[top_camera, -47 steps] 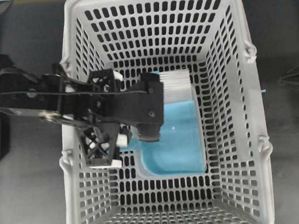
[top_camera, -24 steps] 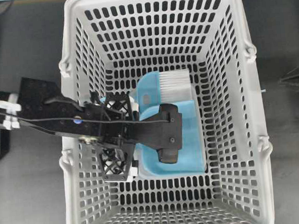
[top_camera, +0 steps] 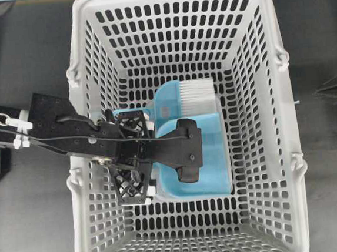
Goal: Pick up the dustpan from the shopping basket with the left arm.
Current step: 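Lower the left gripper and close it on the dustpan handle, then lift the dustpan upward out from under the brush, then hold the raised dustpan steady above the basket with the left gripper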
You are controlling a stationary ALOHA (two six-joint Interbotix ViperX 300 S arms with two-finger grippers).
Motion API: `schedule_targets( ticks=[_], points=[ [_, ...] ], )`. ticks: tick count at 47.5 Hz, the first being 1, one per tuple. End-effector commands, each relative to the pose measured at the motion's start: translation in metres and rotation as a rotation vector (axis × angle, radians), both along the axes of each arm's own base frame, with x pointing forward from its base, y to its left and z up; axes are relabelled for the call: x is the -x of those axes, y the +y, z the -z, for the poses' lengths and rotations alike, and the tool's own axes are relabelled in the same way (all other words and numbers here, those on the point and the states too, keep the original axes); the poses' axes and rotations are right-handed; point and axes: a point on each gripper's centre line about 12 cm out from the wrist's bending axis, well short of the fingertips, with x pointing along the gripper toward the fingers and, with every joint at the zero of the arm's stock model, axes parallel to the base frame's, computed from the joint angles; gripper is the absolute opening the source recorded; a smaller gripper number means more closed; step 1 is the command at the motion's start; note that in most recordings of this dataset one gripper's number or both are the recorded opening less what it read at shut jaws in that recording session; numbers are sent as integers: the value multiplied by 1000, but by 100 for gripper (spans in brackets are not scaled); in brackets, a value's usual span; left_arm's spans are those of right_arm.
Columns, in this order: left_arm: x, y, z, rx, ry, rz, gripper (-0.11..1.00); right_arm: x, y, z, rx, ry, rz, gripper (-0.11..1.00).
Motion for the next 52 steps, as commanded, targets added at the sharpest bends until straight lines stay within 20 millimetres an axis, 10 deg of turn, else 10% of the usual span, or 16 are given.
schedule_targets(
  ticks=[1,8,52],
  points=[
    [-3,0,-9,3,-40,2,66,-1,1,-2,-6,-4,-3,0],
    [-3,0,-24,11,-93,4,30,-1,1,-2,-5,-3,-8,0],
    [46,25,-198,53,-452,-46,31,0,2,1,-52,3,-12,0]
  ],
)
